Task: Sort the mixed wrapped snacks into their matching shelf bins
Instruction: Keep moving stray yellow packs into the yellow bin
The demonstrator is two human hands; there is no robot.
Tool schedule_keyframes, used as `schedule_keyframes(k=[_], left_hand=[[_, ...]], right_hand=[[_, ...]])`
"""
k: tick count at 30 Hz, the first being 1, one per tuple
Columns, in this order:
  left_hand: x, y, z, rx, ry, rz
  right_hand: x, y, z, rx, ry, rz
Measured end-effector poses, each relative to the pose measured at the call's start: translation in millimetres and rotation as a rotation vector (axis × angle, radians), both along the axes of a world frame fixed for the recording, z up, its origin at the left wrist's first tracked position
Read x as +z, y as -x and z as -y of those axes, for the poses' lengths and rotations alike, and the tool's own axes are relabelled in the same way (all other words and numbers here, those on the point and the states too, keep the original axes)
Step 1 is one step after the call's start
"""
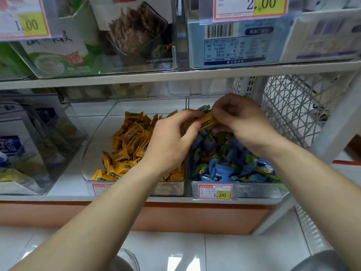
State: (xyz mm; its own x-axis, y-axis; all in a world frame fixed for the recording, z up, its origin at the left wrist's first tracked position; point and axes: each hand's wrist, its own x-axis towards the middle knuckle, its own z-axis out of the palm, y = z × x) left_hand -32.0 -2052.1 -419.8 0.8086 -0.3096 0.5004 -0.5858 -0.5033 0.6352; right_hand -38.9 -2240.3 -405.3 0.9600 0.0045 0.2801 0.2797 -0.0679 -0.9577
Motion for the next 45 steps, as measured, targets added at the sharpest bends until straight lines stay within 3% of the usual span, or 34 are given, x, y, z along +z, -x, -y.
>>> schedule_keyframes(k=[2,3,7,10,14,18,31,39,42,45], left_hand=[[3,-4,-8,0.108,-0.025,0.025],[3,-8,-16,0.189,-0.073,0.026],[-4,-20,-48,0.422,-0.329,-0.103],[-13,-16,-45,0.315,-0.259,-0.206],[-29,-2,-26,0.135,-0.374,-0.286],[-32,1,-26,0.120,-0.406,-0.257],[-26,0,-33,0.045,-0.397,-0.323],[-26,-2,-34,0.050,-0.315,-0.329],[-22,-4,-30,0.140,-0.229,-0.207],[-17,-3,-19,0.146,-0.200,-0.072]], right_hand=[[-3,-1,-1,0.008,-0.046,-0.072],[-8,-3,-1,-0.016,0.037,-0.106],[-38,-10,-6,0.071,0.917,-0.218],[-50,-18,-10,0.165,1.242,-0.346],[-48,-31,-2,0.216,1.331,-0.445],[-53,-38,1,0.271,1.310,-0.536],[-57,-39,0,0.371,1.240,-0.509],[-41,-27,21,0.130,0.805,-0.253],[-34,-22,23,-0.001,0.696,-0.164],[-26,-13,18,-0.012,0.385,-0.186]])
